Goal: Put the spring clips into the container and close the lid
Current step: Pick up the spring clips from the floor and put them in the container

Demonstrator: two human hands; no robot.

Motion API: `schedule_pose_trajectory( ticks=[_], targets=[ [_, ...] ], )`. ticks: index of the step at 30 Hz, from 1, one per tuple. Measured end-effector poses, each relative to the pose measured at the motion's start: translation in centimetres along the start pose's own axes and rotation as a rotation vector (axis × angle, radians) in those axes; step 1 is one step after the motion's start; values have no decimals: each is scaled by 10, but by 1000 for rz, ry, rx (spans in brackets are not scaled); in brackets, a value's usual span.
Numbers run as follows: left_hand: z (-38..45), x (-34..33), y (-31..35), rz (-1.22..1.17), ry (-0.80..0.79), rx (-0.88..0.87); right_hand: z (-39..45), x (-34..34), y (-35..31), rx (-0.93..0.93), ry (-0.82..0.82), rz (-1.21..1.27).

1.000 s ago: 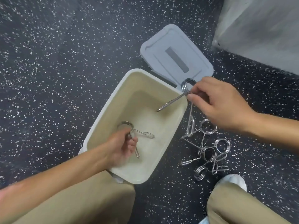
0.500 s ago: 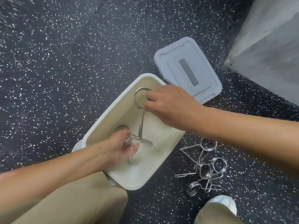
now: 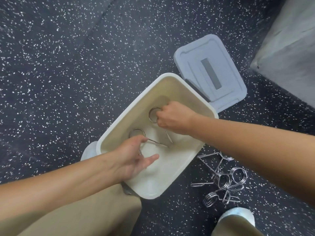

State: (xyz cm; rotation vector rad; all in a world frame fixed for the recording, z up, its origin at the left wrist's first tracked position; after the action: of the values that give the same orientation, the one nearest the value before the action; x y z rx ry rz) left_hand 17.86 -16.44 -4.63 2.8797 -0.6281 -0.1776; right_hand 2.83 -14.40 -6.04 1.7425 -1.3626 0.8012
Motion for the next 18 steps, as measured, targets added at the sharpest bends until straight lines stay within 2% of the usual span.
schedule_pose_trajectory(
  ticks=[3,10,12,15,18],
  targets=[
    [-9,7,4,63,-85,5,3,-13,-1,-27,-70,37],
    [-27,9,20,82,-268,-53,11,-18,-1,-155,-68,-19],
    [-29,7,23,160,-274,-129,9,-17,0,-231,-55,34],
    [-29,3,31,403,-275,-327,4,-4,2,-353,5,101],
    [-33,-6,38,554,-309,-440,-13,16,6,-393,29,206]
  ],
)
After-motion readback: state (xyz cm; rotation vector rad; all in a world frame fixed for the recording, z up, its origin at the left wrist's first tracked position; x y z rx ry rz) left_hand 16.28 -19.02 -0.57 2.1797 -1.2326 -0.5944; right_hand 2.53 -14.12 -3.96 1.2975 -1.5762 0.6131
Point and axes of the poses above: each hand's wrist, its own z-axis towards the middle knuckle, its own x-axis out of the back of the hand, y = z × x, the point moved 5 cm from there along z, towards the middle knuckle, and after that the axes turned 13 degrees about -x, right-handed, at the moved point
